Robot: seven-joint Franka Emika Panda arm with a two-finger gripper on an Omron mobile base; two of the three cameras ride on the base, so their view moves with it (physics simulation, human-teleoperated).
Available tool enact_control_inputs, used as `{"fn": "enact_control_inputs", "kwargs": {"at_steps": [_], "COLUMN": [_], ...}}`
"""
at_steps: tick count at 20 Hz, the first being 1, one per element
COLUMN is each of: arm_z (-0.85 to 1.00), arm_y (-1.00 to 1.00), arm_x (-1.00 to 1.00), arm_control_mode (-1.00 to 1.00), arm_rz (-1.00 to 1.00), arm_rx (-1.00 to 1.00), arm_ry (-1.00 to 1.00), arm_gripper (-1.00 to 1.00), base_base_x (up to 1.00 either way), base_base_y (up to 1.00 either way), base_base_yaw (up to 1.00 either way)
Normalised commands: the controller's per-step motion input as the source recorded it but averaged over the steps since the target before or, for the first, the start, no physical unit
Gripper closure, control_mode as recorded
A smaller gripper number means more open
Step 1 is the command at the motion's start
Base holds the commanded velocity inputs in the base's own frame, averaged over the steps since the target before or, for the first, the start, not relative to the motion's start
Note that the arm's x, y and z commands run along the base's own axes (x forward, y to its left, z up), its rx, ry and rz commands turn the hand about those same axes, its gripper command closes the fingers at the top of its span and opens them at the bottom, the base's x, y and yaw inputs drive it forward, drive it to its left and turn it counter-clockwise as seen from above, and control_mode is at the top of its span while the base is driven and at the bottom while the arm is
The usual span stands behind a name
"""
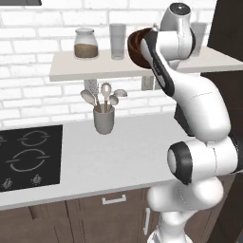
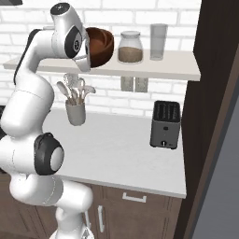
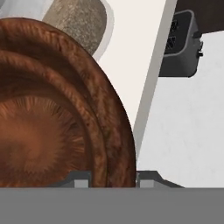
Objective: Pick up the bowls on the counter and stack them on top of one another in the open cabinet. Place the smaller bowl on top of the larger bowl.
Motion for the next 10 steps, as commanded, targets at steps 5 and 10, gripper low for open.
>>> {"fn": "enact_control_inputs", "kwargs": {"at_steps": [5,10], "arm_z": [-0.01,0.00], "arm_y": [0.00,0.00], "arm_x": [0.75,0.76], "arm_control_mode": [-1.00,-1.00], "arm_rz": [0.00,0.00], "arm_rx": [0.00,0.00], "arm_ry": [0.00,0.00], "arm_gripper": [1.00,1.00], "base_base_x": [0.00,0.00], "base_base_y": [0.00,0.00], "base_base_yaw": [0.00,0.00]}}
